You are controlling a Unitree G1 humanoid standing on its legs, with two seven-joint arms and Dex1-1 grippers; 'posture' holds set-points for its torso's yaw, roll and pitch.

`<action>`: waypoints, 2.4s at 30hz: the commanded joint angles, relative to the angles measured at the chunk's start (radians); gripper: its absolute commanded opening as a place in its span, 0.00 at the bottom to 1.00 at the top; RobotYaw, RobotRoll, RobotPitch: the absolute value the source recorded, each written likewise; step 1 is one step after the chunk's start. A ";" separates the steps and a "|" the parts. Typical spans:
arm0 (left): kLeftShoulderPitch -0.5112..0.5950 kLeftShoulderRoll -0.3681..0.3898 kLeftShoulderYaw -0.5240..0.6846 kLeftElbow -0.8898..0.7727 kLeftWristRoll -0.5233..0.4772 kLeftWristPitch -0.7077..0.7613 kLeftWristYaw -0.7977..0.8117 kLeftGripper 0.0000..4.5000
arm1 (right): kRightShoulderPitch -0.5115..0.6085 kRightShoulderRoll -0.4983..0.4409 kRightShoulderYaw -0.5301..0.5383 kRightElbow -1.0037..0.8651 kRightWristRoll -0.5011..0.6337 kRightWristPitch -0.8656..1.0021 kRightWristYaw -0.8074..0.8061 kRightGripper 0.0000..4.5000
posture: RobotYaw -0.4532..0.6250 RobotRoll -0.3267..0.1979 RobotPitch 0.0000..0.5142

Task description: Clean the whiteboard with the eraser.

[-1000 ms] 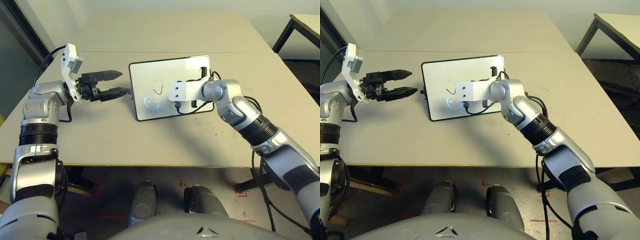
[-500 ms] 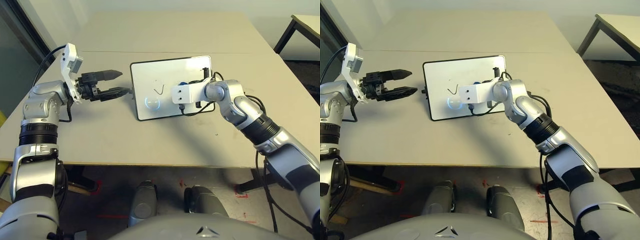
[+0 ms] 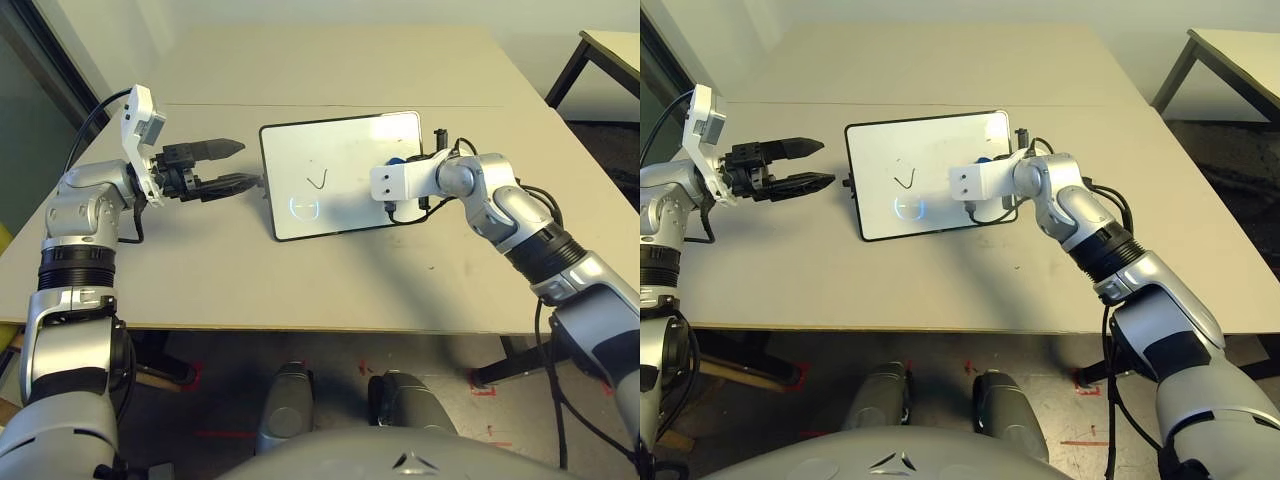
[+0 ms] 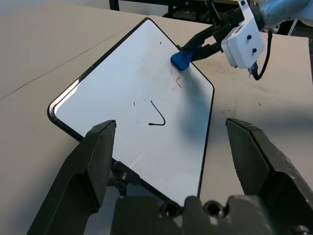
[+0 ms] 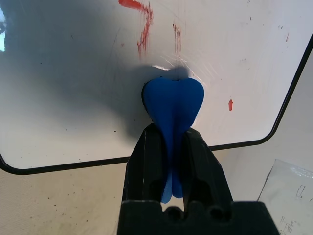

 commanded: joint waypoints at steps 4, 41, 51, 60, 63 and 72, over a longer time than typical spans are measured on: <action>-0.017 -0.001 -0.009 0.014 0.017 -0.008 -0.005 1.00 | 0.037 0.042 0.015 -0.021 -0.007 0.001 0.024 0.07 | 0.67 0.62 0.07; -0.036 -0.010 -0.014 0.027 0.023 -0.014 0.000 1.00 | -0.002 0.067 0.038 0.095 -0.085 -0.125 0.013 0.07 | 0.67 0.62 0.09; -0.046 -0.022 -0.015 0.046 0.032 -0.026 -0.005 1.00 | -0.023 0.028 -0.015 0.072 -0.062 -0.110 0.034 0.07 | 0.66 0.62 0.09; -0.042 -0.017 -0.009 0.048 0.033 -0.027 -0.006 1.00 | -0.062 0.066 -0.005 0.083 -0.055 -0.096 0.028 0.07 | 0.66 0.62 0.08; -0.040 -0.013 -0.005 0.048 0.033 -0.025 -0.005 1.00 | -0.075 0.088 0.006 0.099 -0.059 -0.104 0.022 0.07 | 0.67 0.62 0.08; -0.019 0.008 0.009 0.036 0.028 -0.015 -0.002 1.00 | -0.073 0.147 0.034 0.096 -0.068 -0.126 0.028 0.07 | 0.68 0.62 0.07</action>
